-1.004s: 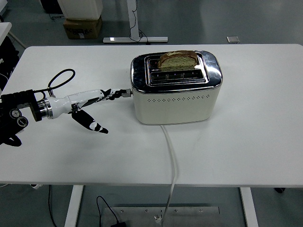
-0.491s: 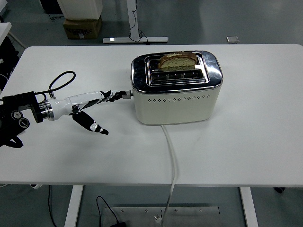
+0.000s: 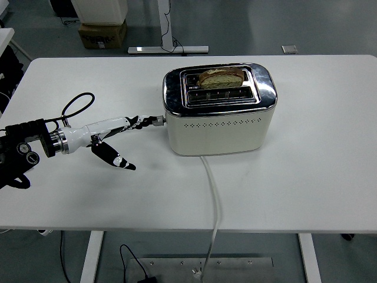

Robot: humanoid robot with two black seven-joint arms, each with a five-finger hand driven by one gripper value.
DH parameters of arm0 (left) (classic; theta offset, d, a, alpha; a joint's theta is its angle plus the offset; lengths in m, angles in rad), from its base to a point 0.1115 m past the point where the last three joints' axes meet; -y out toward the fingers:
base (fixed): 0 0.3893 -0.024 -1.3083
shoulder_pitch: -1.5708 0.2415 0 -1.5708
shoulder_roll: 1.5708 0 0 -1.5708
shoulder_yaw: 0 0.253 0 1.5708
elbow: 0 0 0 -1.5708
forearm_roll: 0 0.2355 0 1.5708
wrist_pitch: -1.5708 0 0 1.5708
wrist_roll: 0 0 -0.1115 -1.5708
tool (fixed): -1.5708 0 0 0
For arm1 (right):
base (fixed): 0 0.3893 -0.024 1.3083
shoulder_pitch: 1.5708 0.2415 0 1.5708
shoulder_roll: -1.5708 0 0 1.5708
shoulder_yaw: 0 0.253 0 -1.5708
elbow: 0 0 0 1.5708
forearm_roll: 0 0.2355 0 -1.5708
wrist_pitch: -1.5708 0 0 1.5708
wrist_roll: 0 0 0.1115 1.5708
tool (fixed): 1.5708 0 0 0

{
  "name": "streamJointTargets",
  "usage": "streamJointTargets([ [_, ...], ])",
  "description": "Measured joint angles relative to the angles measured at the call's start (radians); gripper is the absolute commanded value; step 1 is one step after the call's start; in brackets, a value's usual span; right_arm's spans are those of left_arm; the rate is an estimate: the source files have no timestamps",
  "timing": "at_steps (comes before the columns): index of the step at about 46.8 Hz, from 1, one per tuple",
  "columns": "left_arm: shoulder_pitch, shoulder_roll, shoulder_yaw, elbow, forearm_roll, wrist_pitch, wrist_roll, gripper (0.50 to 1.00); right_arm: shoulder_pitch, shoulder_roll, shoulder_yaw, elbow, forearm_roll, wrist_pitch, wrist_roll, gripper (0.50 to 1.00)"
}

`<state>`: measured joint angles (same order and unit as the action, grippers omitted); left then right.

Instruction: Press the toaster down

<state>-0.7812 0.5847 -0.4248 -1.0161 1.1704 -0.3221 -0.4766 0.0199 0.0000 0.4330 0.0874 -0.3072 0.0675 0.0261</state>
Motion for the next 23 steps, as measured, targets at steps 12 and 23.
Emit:
streamJointTargets([
  [12, 0.0, -0.009, 0.0, 0.01, -0.001, 0.0, -0.001, 1.0, 0.0, 0.0, 0.0, 0.0, 0.0, 0.0, 0.0, 0.998],
  [23, 0.004, -0.016, 0.001, 0.029, -0.002, 0.0, -0.001, 1.0, 0.0, 0.0, 0.0, 0.0, 0.0, 0.0, 0.0, 0.998],
])
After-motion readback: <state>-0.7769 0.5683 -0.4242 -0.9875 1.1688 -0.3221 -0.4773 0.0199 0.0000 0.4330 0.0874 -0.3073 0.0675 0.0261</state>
